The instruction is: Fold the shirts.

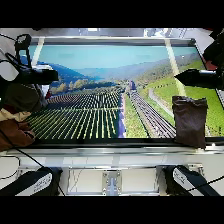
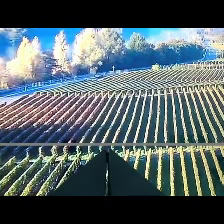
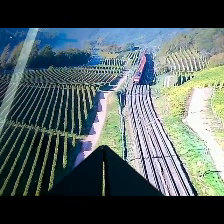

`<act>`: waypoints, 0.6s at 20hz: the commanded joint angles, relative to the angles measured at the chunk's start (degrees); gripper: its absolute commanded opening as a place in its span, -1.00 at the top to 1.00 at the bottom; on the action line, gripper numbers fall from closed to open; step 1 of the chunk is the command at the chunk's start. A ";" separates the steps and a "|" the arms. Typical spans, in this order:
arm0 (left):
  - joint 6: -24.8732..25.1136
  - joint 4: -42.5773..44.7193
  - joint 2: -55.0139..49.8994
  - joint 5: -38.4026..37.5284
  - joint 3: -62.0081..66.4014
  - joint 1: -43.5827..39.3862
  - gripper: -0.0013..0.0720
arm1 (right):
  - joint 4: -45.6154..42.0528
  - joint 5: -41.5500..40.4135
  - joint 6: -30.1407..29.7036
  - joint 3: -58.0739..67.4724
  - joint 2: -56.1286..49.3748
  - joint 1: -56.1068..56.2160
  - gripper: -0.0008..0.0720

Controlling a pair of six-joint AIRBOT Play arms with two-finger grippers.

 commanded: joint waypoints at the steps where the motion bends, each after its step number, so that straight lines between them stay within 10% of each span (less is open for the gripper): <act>1: 0.00 -0.02 -0.02 0.04 -0.02 0.00 0.94 | 0.02 0.00 0.02 0.04 -0.02 0.04 0.93; 6: 3.41 7.98 -2.58 3.56 -0.02 0.33 0.90 | 0.04 -0.04 0.02 0.04 -0.02 0.04 0.93; 7: 3.41 15.63 -3.82 6.54 -0.02 0.87 0.50 | 0.04 -1.57 0.00 0.04 -0.02 0.07 0.93; 9: -7.39 29.68 -6.54 12.00 0.04 4.11 -0.94 | 0.04 -8.83 0.02 0.04 -0.02 0.09 0.93; 12: -30.08 33.97 -10.80 17.84 0.04 15.02 -0.94 | 0.20 -10.58 0.13 0.04 -0.02 0.09 0.93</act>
